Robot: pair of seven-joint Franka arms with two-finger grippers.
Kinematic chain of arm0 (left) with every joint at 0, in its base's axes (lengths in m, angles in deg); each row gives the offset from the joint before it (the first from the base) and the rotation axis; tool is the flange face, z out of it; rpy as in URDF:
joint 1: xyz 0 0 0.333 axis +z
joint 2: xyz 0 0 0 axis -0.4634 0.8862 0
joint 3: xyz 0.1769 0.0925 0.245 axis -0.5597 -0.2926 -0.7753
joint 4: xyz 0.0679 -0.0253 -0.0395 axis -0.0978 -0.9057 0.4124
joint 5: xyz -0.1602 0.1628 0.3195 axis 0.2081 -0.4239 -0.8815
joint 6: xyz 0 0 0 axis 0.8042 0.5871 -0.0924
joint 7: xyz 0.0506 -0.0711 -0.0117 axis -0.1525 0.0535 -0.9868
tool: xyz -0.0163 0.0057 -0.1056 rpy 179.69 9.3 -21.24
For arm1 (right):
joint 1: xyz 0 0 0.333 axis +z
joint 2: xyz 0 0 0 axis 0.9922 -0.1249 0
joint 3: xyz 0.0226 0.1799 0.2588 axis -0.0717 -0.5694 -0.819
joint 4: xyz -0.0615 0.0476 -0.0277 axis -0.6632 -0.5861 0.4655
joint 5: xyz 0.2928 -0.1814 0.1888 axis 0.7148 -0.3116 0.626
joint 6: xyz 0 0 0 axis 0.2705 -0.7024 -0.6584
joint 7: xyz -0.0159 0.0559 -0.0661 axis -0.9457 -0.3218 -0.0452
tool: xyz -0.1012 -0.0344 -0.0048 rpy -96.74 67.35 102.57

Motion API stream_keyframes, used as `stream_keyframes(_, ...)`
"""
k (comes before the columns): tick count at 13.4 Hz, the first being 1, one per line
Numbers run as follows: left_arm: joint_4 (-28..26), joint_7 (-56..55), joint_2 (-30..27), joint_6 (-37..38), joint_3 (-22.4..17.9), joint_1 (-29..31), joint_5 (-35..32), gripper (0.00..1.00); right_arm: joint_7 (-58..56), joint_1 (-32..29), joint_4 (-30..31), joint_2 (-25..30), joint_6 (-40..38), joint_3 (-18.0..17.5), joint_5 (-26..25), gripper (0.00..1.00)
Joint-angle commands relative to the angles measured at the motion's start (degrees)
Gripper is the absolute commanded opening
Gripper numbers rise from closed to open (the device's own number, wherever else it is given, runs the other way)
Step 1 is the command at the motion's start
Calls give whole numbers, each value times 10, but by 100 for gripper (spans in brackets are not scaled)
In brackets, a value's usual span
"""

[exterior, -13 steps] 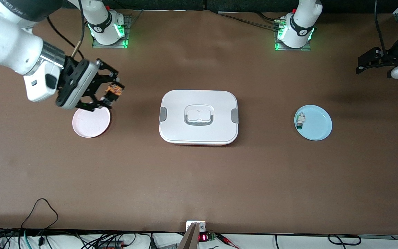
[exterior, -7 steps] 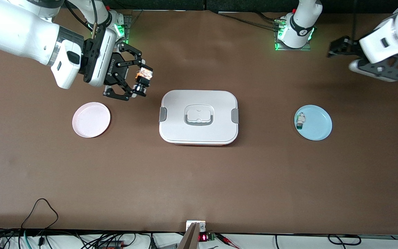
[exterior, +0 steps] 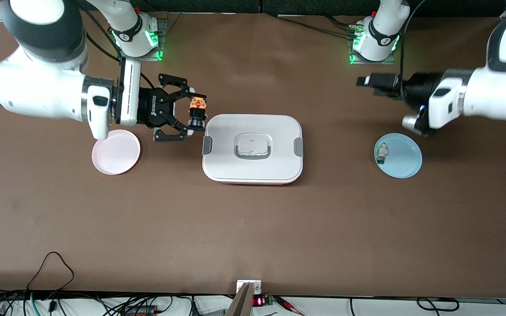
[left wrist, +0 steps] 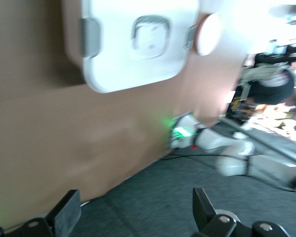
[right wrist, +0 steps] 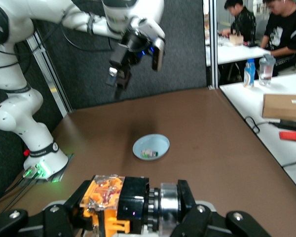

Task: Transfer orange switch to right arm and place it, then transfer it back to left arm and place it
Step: 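Carry the switch over the box while the left gripper reaches toward it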

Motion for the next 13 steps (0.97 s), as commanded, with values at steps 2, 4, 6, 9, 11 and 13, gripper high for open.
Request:
stream_keyframes(2,5,-12,49,-76,10,-11,144,100,-50,13,1,-29,-7,-4,118,29)
stream_keyframes(4,-5,-16,63,-133,20,-21,221,100,-68,32,0,-49,-7,-4,169,29)
stream_keyframes(6,-26,-23,58,-215,57,-25,281,100,-73,53,0,-61,6,-4,193,29)
stream_keyframes(9,-36,-24,56,-315,122,-25,329,100,-73,96,0,-73,63,-4,242,29)
stream_keyframes(11,-39,-39,56,-339,139,-26,350,100,-74,117,-3,-81,93,-4,253,29)
stream_keyframes(13,-39,-57,56,-349,153,-26,369,100,-74,125,-6,-87,104,-4,254,29)
